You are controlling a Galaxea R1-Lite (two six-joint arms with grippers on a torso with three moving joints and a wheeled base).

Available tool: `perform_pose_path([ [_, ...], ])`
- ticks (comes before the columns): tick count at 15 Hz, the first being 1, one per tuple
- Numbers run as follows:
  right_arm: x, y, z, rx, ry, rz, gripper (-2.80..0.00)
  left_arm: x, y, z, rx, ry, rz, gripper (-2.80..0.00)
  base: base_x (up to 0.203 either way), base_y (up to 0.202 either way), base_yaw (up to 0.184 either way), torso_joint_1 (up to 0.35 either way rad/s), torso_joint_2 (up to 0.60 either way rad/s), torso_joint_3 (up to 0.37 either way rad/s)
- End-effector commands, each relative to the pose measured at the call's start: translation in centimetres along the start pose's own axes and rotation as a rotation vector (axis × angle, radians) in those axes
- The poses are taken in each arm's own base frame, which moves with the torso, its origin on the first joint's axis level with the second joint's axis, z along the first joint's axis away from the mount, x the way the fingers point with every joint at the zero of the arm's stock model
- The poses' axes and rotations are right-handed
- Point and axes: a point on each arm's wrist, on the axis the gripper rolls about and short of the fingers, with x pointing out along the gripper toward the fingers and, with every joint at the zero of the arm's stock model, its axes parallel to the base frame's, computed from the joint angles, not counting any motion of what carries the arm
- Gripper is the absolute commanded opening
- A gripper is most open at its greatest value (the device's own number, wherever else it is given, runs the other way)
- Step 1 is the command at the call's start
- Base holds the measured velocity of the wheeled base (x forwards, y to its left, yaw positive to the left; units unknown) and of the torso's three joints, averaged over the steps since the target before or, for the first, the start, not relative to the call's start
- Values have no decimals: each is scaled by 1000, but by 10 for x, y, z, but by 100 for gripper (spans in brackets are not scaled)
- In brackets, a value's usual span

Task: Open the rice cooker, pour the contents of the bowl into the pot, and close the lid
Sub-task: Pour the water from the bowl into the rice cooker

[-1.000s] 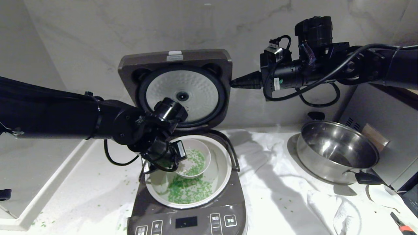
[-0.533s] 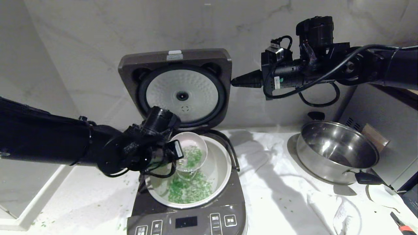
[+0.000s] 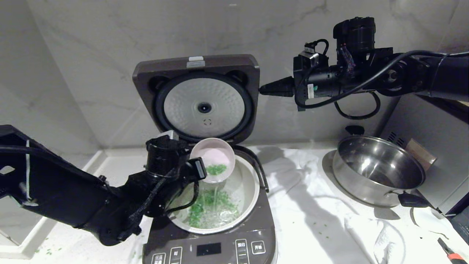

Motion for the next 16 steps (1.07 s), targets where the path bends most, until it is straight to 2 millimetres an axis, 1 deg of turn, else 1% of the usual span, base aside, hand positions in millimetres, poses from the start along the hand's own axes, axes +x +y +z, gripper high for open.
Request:
perform_pose_path([
  [1,0,0,0,6,5,2,-280,2,3,-7,-37,-152,-85,-280,0,0,0,0,0,0],
  [4,0,-3,0,12,6,-2,-280,-14,10,2,2,-290,-128,-280,0,0,0,0,0,0],
  [5,1,-4,0,14,8,-3,-280,-18,12,-1,28,-314,-133,-280,0,0,0,0,0,0],
  [7,1,-3,0,17,8,0,-280,-25,18,-17,153,-266,-98,-280,0,0,0,0,0,0],
  [9,2,-4,0,20,11,-1,-280,-33,12,-15,160,-291,-81,-280,0,0,0,0,0,0],
  [12,3,-6,0,22,12,-3,-280,-28,12,-18,131,-284,-82,-280,0,0,0,0,0,0],
  [14,3,-6,0,22,12,-3,-280,-22,7,-16,125,-299,-89,-280,0,0,0,0,0,0],
  [16,3,-7,1,22,11,-3,-280,-23,5,-19,127,-293,-96,-280,0,0,0,0,0,0],
])
